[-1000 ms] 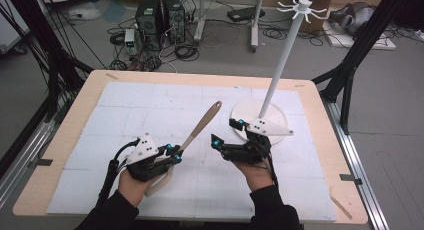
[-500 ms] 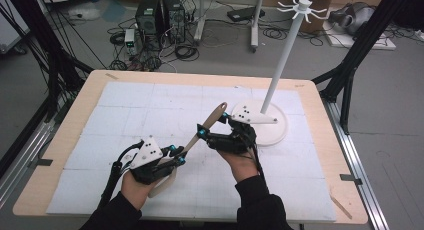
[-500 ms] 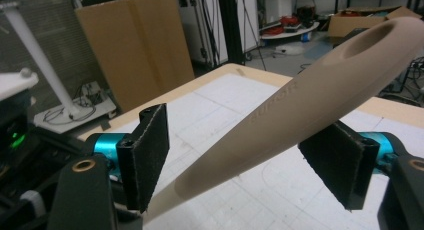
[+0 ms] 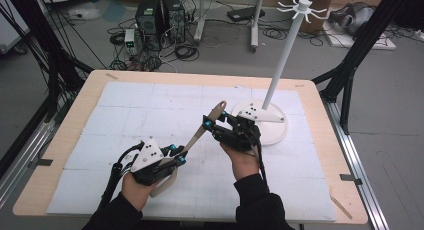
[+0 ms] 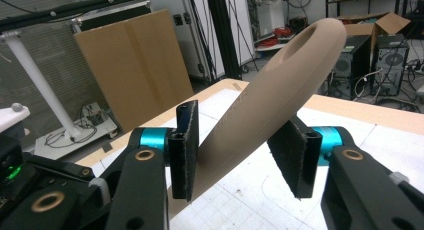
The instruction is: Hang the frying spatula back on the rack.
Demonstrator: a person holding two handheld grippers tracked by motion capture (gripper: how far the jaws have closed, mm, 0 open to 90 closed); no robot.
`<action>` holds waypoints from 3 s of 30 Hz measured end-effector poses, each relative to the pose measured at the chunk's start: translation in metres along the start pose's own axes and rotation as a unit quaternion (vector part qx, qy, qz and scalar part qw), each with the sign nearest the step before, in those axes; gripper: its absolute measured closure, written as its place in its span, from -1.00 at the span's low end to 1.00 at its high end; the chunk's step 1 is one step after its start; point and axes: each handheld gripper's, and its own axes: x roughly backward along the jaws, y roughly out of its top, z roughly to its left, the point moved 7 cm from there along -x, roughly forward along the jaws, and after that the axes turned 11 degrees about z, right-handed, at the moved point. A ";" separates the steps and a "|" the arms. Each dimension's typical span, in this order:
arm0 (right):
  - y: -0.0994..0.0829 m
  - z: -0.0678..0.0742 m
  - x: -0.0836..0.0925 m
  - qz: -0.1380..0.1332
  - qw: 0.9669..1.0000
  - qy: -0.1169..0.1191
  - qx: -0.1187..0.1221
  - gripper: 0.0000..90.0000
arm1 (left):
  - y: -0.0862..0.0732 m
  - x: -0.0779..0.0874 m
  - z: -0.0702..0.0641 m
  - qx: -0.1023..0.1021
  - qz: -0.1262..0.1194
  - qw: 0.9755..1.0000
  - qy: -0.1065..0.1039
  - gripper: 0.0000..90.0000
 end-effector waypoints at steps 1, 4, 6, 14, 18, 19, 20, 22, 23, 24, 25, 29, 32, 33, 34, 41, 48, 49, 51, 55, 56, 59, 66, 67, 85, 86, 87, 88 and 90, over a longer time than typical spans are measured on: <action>0.001 0.001 0.000 -0.003 1.000 0.002 0.000 0.28 | 0.000 0.001 0.000 0.000 -0.001 1.000 0.000 0.71; 0.006 0.006 0.001 -0.007 1.000 0.012 0.007 0.33 | 0.001 0.001 0.000 0.002 -0.005 1.000 -0.002 0.71; 0.009 0.010 0.002 -0.009 1.000 0.023 0.013 0.37 | 0.002 0.002 -0.001 0.002 -0.007 1.000 -0.003 0.71; 0.018 0.024 0.004 -0.017 0.998 0.051 0.032 0.47 | 0.003 0.002 -0.001 0.008 -0.016 1.000 -0.015 0.70; 0.023 0.034 0.006 -0.018 0.996 0.072 0.043 0.53 | 0.005 0.003 -0.002 0.011 -0.025 0.999 -0.030 0.70; 0.024 0.036 0.007 -0.017 0.996 0.076 0.045 0.55 | 0.005 0.004 -0.002 0.012 -0.027 0.999 -0.037 0.70; 0.025 0.039 0.007 -0.015 0.996 0.079 0.046 0.56 | 0.006 0.004 -0.002 0.014 -0.029 0.999 -0.041 0.70; 0.028 0.044 0.008 -0.012 0.994 0.091 0.057 0.59 | 0.006 0.004 -0.002 0.015 -0.031 0.998 -0.046 0.70; 0.028 0.047 0.007 -0.010 0.994 0.095 0.062 0.59 | 0.006 0.004 -0.002 0.016 -0.032 0.998 -0.049 0.70; 0.029 0.050 0.007 -0.009 0.993 0.099 0.066 0.60 | 0.006 0.005 -0.002 0.015 -0.034 0.998 -0.052 0.70; 0.030 0.051 0.007 -0.008 0.992 0.102 0.070 0.60 | 0.006 0.005 -0.002 0.015 -0.036 0.998 -0.055 0.70; 0.031 0.055 0.008 -0.008 0.990 0.114 0.078 0.61 | 0.007 0.006 -0.002 0.015 -0.046 0.996 -0.069 0.70; 0.032 0.055 0.011 -0.009 0.989 0.123 0.086 0.61 | 0.008 0.007 -0.002 0.011 -0.051 0.996 -0.076 0.69; 0.032 0.056 0.011 -0.009 0.988 0.125 0.086 0.61 | 0.008 0.007 -0.002 0.011 -0.051 0.995 -0.081 0.69; 0.032 0.056 0.012 -0.008 0.988 0.129 0.089 0.61 | 0.008 0.006 -0.003 0.009 -0.052 0.995 -0.086 0.69; 0.036 0.055 0.020 -0.011 0.982 0.151 0.110 0.62 | 0.011 0.013 0.001 0.019 -0.073 0.990 -0.118 0.43; 0.043 0.044 0.038 -0.011 0.980 0.163 0.117 0.62 | 0.010 0.021 0.016 0.019 -0.083 0.990 -0.115 -0.07; 0.044 0.041 0.041 -0.012 0.980 0.159 0.118 0.62 | 0.009 0.022 0.019 0.021 -0.082 0.990 -0.112 -0.18; 0.046 0.034 0.047 -0.011 0.982 0.152 0.115 0.62 | 0.007 0.025 0.026 0.032 -0.078 0.991 -0.107 -0.34; 0.055 0.019 0.060 -0.014 0.984 0.136 0.111 0.62 | 0.001 0.033 0.042 0.049 -0.077 0.992 -0.086 -0.55; 0.059 0.015 0.064 -0.017 0.985 0.132 0.109 0.62 | -0.001 0.035 0.046 0.053 -0.078 0.992 -0.080 -0.55; 0.069 0.002 0.075 -0.019 0.987 0.120 0.107 0.62 | -0.006 0.038 0.057 0.062 -0.082 0.993 -0.065 -0.55; 0.099 -0.031 0.092 -0.013 0.991 0.078 0.109 0.62 | -0.008 0.041 0.065 0.059 -0.082 0.994 -0.045 -0.56; 0.103 -0.034 0.093 -0.012 0.991 0.074 0.111 0.62 | -0.009 0.041 0.065 0.060 -0.081 0.994 -0.045 -0.56; 0.159 -0.095 0.111 -0.030 0.996 -0.006 0.080 0.62 | -0.014 0.044 0.072 0.076 -0.084 0.993 -0.041 -0.56; 0.161 -0.097 0.111 -0.031 0.997 -0.008 0.077 0.62 | -0.014 0.044 0.072 0.075 -0.084 0.993 -0.041 -0.56; 0.162 -0.099 0.111 -0.032 0.997 -0.009 0.077 0.62 | -0.014 0.045 0.072 0.075 -0.085 0.993 -0.041 -0.56; 0.163 -0.101 0.110 -0.031 0.997 -0.013 0.075 0.62 | -0.015 0.045 0.072 0.073 -0.084 0.993 -0.041 -0.56; 0.165 -0.104 0.110 -0.033 0.997 -0.018 0.070 0.62 | -0.014 0.045 0.073 0.075 -0.085 0.993 -0.040 -0.56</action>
